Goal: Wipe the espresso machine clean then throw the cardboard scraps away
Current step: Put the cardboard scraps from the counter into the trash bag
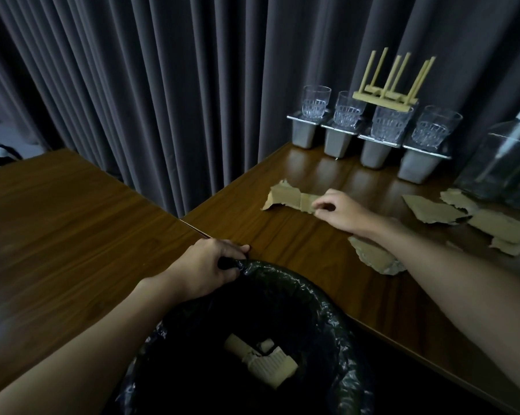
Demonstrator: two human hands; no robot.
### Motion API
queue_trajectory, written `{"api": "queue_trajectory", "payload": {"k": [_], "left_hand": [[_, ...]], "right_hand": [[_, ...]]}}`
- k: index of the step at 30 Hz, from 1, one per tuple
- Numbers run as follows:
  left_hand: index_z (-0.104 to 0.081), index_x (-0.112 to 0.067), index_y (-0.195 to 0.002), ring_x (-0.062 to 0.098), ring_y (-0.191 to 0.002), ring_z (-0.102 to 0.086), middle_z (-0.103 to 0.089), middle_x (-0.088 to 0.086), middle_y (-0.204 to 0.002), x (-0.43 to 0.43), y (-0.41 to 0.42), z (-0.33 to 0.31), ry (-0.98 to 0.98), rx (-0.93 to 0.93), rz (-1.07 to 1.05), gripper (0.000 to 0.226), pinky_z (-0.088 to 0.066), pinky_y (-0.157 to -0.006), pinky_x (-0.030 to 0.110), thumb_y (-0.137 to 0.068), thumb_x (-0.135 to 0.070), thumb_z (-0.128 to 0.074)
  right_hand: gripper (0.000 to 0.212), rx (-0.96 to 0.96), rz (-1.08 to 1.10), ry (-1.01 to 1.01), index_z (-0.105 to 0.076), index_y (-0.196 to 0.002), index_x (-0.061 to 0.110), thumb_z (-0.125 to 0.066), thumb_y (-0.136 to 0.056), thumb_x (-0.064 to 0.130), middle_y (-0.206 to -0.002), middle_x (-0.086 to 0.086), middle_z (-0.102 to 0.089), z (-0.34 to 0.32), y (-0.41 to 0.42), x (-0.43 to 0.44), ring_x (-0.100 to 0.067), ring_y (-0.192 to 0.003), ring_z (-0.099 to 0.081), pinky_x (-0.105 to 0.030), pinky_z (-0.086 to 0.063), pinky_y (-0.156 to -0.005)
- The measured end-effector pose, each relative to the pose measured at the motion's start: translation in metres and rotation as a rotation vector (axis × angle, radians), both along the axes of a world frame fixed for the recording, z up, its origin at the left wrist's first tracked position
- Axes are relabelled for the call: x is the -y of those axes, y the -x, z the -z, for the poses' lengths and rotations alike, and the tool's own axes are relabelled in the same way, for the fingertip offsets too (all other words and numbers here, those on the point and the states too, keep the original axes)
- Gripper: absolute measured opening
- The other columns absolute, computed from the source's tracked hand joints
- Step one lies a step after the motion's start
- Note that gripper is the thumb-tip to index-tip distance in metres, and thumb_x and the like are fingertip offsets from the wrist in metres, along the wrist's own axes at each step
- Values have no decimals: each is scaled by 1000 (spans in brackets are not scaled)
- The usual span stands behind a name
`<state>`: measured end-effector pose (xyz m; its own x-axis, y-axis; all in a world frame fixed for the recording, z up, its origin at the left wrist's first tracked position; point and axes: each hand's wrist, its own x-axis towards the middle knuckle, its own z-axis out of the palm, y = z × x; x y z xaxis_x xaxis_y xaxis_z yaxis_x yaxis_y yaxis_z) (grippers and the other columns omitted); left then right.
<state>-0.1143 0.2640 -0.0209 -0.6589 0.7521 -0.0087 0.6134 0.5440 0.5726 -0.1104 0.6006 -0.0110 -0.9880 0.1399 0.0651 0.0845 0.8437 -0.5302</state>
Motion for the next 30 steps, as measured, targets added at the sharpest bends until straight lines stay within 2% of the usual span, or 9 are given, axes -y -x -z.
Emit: {"api": "queue_trajectory", "payload": {"k": [4, 7, 12, 14, 18, 20, 24, 27, 30], "left_hand": [[-68, -33, -121, -5, -135, -43, -54, -19, -141, 1, -1, 0, -8, 11, 1, 33, -35, -118, 31, -90, -19, -69], [-67, -32, -122, -3, -135, -43, -54, -18, -142, 0, -2, -1, -2, 0, -1, 34, -34, -118, 30, -91, -19, -69], [-67, -31, -124, -1, -136, -43, -53, -17, -143, 1, -4, 1, -9, 3, -18, 35, -34, -118, 31, -90, -19, -69], [-67, -31, -123, -1, -136, -43, -53, -17, -144, 1, -5, 2, -17, 7, -24, 35, -34, -118, 31, -90, -19, -70], [-67, -31, -123, 0, -137, -42, -52, -16, -145, 1, -6, 1, -16, 14, -16, 34, -34, -118, 33, -91, -19, -69], [-69, -32, -122, 1, -136, -43, -53, -15, -145, 1, -7, 2, -24, 5, -14, 33, -35, -118, 34, -91, -19, -69], [-69, -31, -119, 1, -135, -44, -54, -13, -144, 0, -11, 2, -38, -9, -12, 32, -34, -117, 32, -90, -19, -70], [-70, -29, -120, 3, -137, -42, -52, -12, -145, -1, -13, 0, -33, -18, 0, 31, -31, -118, 32, -90, -19, -70], [-68, -26, -123, 7, -139, -42, -50, -9, -148, -1, -15, 0, -11, -16, 5, 34, -33, -118, 35, -91, -18, -70]], "right_hand": [[11, -74, -37, -77, -71, -89, 25, -62, -90, 31, -102, 8, -59, -7, -13, 15, -14, -102, -55, -37, -45, -94], [15, -27, -83, -74, -69, -92, 23, -65, -90, 38, -109, 9, -55, -6, -21, 25, -14, -107, -54, -36, -44, -93], [26, 14, -27, -192, -58, -94, 27, -71, -82, 45, -102, 12, -50, -3, -32, 35, -11, -97, -50, -37, -35, -92], [35, 27, 11, -91, -53, -104, 28, -75, -79, 39, -104, 11, -52, -4, -34, 37, -12, -98, -53, -34, -42, -90], [42, 7, 83, 173, -54, -119, 20, -73, -82, 14, -96, 7, -54, -17, -45, 45, -8, -85, -55, -20, -45, -69], [32, -8, 112, 244, -62, -114, 17, -70, -83, 11, -95, 3, -59, -24, -52, 47, -11, -86, -58, -24, -48, -72], [15, -8, 102, 494, -68, -100, 13, -66, -89, 4, -95, -5, -68, -45, -77, 49, -14, -92, -62, -19, -51, -75], [14, 122, 41, 704, -67, -102, 8, -61, -91, 1, -91, -7, -69, -66, -103, 54, -12, -86, -64, -21, -52, -73], [18, 299, -95, 783, -66, -109, 5, -60, -92, 2, -99, -8, -70, -74, -129, 58, -16, -92, -66, -28, -53, -81]]}}
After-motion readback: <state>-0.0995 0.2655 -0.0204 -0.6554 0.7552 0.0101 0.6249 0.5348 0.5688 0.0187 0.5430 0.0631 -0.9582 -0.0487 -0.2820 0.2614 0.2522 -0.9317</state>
